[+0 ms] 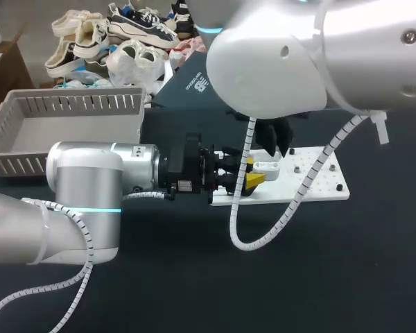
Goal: Pick up each earbud case from the left stands, insert the matching earbuds, close the lid, and place the case in the box.
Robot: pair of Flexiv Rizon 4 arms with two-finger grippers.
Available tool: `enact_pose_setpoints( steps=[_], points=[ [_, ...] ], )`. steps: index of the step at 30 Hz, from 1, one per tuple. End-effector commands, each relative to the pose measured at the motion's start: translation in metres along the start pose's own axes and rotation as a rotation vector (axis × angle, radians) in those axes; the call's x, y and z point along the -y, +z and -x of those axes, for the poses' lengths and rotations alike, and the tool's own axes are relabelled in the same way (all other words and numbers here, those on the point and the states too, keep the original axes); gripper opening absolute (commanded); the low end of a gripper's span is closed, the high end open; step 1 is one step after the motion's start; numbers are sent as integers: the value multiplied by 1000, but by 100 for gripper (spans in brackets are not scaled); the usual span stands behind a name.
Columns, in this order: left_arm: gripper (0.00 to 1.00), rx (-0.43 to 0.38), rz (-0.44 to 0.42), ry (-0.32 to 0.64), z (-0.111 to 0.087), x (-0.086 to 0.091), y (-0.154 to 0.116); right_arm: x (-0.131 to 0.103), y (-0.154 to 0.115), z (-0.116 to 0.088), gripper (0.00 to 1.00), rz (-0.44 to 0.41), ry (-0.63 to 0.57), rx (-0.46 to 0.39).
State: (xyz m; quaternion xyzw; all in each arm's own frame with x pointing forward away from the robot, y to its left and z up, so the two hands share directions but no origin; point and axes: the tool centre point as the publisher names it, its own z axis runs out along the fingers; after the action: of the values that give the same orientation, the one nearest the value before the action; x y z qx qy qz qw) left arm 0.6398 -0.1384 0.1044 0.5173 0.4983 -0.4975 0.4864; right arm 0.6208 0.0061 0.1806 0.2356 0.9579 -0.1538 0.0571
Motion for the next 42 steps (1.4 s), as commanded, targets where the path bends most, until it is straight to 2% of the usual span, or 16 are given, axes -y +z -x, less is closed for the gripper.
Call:
enact_pose_setpoints(
  steps=[1,11,19,42],
  points=[
    [0,1,6,2,0,2,0,-1,0,0,0,-2,1,0],
    [0,1,6,2,0,2,0,-9,-6,-7,0,-45,75,-1],
    [0,1,6,2,0,2,0,-12,-1,-6,0,-87,120,9],
    [0,1,6,2,0,2,0,-12,13,2,0,-59,154,-8]
  ],
)
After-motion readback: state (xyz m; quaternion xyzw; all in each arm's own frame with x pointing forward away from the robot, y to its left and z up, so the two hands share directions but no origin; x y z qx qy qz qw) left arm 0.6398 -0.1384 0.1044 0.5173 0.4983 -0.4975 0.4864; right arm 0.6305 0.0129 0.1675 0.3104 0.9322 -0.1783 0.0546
